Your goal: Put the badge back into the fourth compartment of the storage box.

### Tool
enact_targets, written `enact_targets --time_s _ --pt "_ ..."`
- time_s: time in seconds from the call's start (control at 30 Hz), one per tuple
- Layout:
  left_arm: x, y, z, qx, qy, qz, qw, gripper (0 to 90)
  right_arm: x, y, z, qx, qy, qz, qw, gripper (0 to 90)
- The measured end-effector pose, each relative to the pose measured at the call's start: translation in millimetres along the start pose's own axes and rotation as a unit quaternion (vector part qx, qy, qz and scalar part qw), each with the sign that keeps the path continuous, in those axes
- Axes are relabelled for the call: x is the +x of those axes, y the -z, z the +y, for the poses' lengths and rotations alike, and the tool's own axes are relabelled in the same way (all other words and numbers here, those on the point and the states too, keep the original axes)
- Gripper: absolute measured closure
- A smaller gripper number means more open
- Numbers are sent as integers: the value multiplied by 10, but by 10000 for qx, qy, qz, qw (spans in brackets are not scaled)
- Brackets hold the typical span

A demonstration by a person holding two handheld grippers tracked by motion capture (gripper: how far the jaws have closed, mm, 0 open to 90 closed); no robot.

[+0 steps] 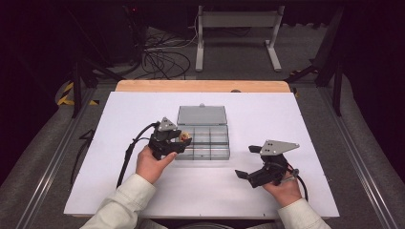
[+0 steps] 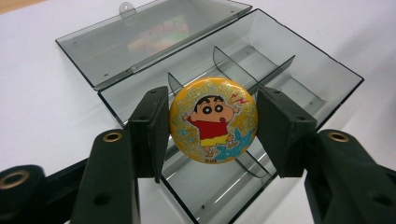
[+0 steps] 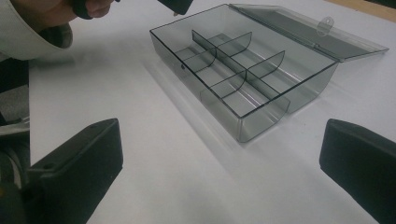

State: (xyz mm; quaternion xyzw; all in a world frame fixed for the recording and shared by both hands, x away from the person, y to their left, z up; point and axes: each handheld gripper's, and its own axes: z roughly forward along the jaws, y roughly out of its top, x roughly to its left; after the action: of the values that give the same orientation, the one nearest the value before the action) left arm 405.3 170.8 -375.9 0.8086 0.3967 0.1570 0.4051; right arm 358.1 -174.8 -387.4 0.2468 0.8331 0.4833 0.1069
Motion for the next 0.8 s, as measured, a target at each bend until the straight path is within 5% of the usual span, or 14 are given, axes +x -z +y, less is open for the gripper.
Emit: enact_targets --time_s 0.33,0.8 --pt "25 -99 -6 69 57 40 10000 469 -8 -3 -6 14 -5 4 10000 1" --pt "10 -199 -29 458 111 169 9987 469 -10 -14 -11 37 -18 19 10000 1"
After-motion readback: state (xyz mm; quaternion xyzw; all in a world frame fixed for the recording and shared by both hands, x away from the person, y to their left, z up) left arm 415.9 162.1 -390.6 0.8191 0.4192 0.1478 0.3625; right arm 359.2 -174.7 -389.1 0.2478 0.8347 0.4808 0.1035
